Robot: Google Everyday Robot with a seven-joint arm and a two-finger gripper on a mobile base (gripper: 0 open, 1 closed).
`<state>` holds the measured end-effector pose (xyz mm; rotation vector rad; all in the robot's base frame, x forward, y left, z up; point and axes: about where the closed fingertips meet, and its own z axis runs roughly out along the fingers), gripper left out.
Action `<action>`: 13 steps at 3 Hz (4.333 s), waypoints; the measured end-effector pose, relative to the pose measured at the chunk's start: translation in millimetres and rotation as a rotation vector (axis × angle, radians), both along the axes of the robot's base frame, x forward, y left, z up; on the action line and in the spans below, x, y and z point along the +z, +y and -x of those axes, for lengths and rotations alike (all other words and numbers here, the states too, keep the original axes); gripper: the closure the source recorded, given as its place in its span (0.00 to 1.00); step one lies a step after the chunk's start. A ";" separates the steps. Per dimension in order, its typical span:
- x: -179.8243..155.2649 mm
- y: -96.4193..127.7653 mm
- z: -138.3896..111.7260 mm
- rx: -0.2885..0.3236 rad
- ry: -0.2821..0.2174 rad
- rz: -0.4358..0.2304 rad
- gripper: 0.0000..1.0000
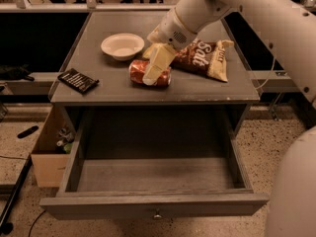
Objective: Place coke can into top drawer
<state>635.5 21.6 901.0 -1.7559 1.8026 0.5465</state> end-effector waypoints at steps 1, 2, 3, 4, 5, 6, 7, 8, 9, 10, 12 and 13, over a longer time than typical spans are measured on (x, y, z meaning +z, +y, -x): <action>-5.5 -4.5 -1.9 0.010 -0.017 0.035 0.00; -5.5 -10.3 -0.5 0.006 -0.024 0.031 0.00; -4.9 -13.2 1.7 0.004 -0.036 0.032 0.00; -7.0 -16.9 2.8 -0.003 -0.042 0.033 0.00; -16.2 -20.3 -16.1 -0.026 -0.037 0.069 0.00; -25.5 -20.2 -18.1 -0.029 -0.026 0.075 0.00; -30.4 -20.6 -19.4 -0.030 -0.020 0.079 0.00; -47.1 -25.1 -24.4 -0.040 0.002 0.092 0.00; -65.2 -31.3 -27.3 -0.054 0.029 0.101 0.00; -65.3 -31.3 -27.3 -0.054 0.029 0.101 0.19; -65.4 -31.3 -27.3 -0.054 0.029 0.101 0.66; -65.5 -31.2 -27.3 -0.054 0.029 0.101 0.96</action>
Offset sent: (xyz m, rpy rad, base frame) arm 0.0002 -0.0002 -0.0002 -0.0418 -0.0189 0.0178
